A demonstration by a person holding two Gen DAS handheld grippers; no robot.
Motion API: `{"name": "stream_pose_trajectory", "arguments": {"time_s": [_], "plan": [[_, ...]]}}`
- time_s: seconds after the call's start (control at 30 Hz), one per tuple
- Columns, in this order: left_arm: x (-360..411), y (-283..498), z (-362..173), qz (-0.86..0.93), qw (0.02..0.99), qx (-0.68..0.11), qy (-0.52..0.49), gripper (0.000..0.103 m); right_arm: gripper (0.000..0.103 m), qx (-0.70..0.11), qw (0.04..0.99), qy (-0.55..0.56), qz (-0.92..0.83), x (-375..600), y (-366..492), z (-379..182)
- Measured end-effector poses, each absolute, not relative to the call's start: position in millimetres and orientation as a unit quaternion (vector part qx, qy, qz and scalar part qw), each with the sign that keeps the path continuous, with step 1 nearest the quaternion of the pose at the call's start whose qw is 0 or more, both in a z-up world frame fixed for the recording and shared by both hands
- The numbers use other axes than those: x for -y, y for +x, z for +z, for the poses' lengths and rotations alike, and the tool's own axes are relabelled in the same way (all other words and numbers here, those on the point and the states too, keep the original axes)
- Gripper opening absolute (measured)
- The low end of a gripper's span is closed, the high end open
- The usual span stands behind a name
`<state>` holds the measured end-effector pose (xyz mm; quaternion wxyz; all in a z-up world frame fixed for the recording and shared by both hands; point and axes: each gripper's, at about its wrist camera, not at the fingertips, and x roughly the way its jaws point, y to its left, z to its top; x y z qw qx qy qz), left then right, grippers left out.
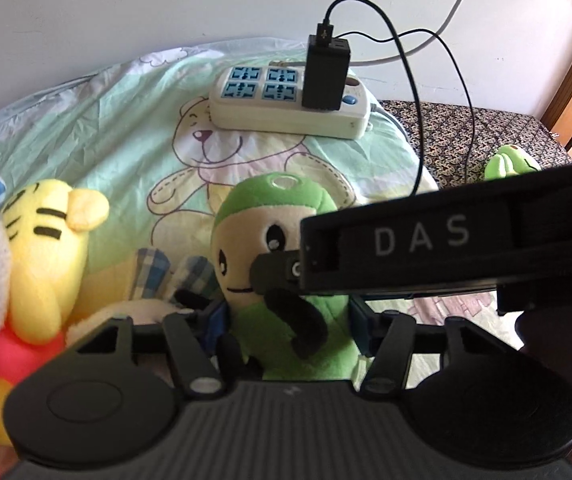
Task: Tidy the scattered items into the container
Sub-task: 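Lift the green bean plush off the sheet with both grippers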
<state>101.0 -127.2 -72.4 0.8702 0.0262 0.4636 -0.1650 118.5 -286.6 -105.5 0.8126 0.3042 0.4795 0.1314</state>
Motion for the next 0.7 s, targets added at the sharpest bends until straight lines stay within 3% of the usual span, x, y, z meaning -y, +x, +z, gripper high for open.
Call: {"name": "stream_pose_trajectory", "arguments": {"time_s": [0.43,0.7], "plan": [[152.1,10.7,-66.8,-0.242,0.846,-0.472,0.059,0.059,0.057,-0.478,0.812,0.321,0.094,304.7,13.9,-103.1],[151.0,-23.5,-56.4,-0.253,0.846,-0.463,0.072,0.059,0.058,-0.44,0.852,0.271,0.082,287.2,-28.1,-89.6]]}}
